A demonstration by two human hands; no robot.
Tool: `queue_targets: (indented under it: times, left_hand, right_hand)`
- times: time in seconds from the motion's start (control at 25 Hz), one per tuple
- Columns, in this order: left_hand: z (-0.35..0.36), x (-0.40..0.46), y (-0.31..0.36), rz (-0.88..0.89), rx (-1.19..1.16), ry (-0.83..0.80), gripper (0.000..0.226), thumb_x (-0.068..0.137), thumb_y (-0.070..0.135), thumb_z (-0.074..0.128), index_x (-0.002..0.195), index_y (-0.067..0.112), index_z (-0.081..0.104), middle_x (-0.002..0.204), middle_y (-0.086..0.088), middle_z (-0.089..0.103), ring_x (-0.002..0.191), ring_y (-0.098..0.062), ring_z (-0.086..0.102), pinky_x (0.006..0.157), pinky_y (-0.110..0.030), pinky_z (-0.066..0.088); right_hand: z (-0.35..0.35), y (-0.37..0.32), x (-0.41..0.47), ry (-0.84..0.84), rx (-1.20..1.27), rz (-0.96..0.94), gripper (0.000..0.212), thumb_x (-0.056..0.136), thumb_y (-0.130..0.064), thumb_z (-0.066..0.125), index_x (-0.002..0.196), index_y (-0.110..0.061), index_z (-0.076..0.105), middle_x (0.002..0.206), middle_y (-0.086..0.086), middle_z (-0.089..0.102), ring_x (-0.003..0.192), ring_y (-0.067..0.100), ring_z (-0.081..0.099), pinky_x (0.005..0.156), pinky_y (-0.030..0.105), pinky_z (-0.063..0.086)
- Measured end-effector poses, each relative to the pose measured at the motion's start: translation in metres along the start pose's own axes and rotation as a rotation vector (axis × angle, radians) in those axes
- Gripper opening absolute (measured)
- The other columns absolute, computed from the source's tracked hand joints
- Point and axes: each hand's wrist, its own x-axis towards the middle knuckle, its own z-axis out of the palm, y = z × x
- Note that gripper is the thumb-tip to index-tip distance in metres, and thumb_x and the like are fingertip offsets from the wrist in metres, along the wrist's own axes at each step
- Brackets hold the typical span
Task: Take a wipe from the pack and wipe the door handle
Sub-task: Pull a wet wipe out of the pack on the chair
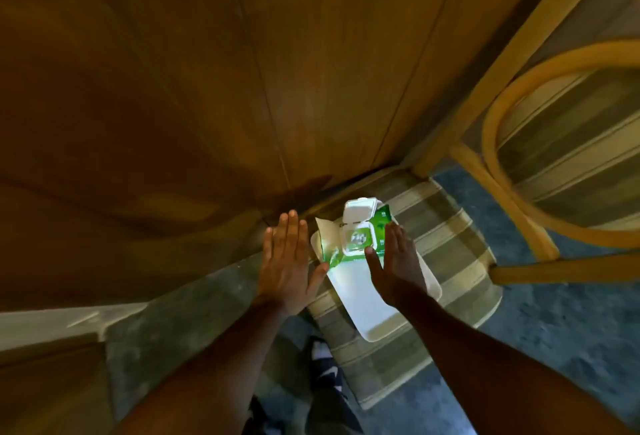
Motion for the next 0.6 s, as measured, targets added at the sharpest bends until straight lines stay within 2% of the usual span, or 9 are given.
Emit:
queue_targets:
  times: [0.12, 0.2, 0.24, 0.4, 0.48, 0.56, 0.6]
  left_hand:
    - [0.013, 0.012, 0.001, -0.034, 0.016, 0.014, 0.093, 0.096, 0.068, 0.029, 0.158, -0.001, 0.023, 0.168, -0.023, 0.014, 0.156, -0.037, 0.010, 0.124, -0.057, 0.012]
    - [0.020, 0.016, -0.001, -0.031, 0.023, 0.027, 0.093, 0.095, 0.067, 0.030, 0.158, -0.001, 0.024, 0.167, -0.023, 0.017, 0.156, -0.038, 0.011, 0.123, -0.058, 0.014]
    - [0.022, 0.016, -0.003, -0.033, 0.018, 0.014, 0.093, 0.095, 0.067, 0.029, 0.158, -0.001, 0.023, 0.168, -0.023, 0.016, 0.156, -0.038, 0.011, 0.123, -0.058, 0.013]
    - [0.021, 0.014, -0.021, -0.029, 0.036, 0.026, 0.090, 0.098, 0.067, 0.024, 0.159, 0.001, 0.020, 0.168, -0.022, 0.013, 0.156, -0.036, 0.007, 0.124, -0.057, 0.012]
    - [0.007, 0.011, -0.026, -0.026, 0.020, 0.019, 0.089, 0.098, 0.067, 0.022, 0.159, 0.001, 0.022, 0.168, -0.022, 0.015, 0.156, -0.036, 0.010, 0.123, -0.056, 0.013]
    - [-0.018, 0.004, -0.027, -0.045, -0.026, -0.007, 0.091, 0.098, 0.068, 0.010, 0.159, 0.002, 0.020, 0.169, -0.019, 0.011, 0.156, -0.034, 0.007, 0.124, -0.054, 0.013]
    - [-0.036, 0.002, -0.027, -0.053, -0.057, -0.002, 0.093, 0.096, 0.069, 0.005, 0.160, 0.003, 0.017, 0.169, -0.018, 0.007, 0.156, -0.033, 0.004, 0.125, -0.052, 0.012]
  right_hand:
    - [0.032, 0.007, 0.021, 0.025, -0.084, 0.006, 0.041, 0.096, -0.024, 0.052, 0.128, 0.001, 0.058, 0.125, 0.026, 0.063, 0.117, 0.041, 0.057, 0.101, 0.045, 0.044]
    - [0.046, 0.000, 0.033, 0.051, -0.115, 0.036, 0.030, 0.095, -0.024, 0.052, 0.109, -0.004, 0.070, 0.103, 0.023, 0.071, 0.097, 0.039, 0.065, 0.084, 0.041, 0.051]
    - [0.052, -0.005, 0.039, 0.059, -0.121, 0.088, 0.029, 0.095, -0.027, 0.052, 0.102, -0.006, 0.072, 0.098, 0.021, 0.072, 0.092, 0.038, 0.067, 0.079, 0.039, 0.052]
    - [0.061, -0.019, 0.068, -0.012, -0.064, 0.387, 0.024, 0.090, -0.026, 0.054, 0.095, -0.009, 0.071, 0.099, 0.014, 0.073, 0.093, 0.034, 0.070, 0.074, 0.037, 0.055]
    - [0.048, -0.028, 0.069, 0.009, 0.012, 0.384, 0.020, 0.086, -0.023, 0.054, 0.081, -0.012, 0.069, 0.088, 0.014, 0.072, 0.081, 0.032, 0.068, 0.064, 0.032, 0.050]
    - [0.022, -0.038, 0.054, 0.176, 0.202, 0.275, 0.021, 0.082, -0.025, 0.050, 0.064, -0.016, 0.056, 0.070, 0.009, 0.061, 0.066, 0.029, 0.057, 0.057, 0.028, 0.035]
    - [0.004, -0.047, 0.047, 0.265, 0.361, 0.237, 0.022, 0.081, -0.026, 0.050, 0.062, -0.016, 0.052, 0.067, 0.007, 0.057, 0.064, 0.027, 0.054, 0.059, 0.029, 0.034]
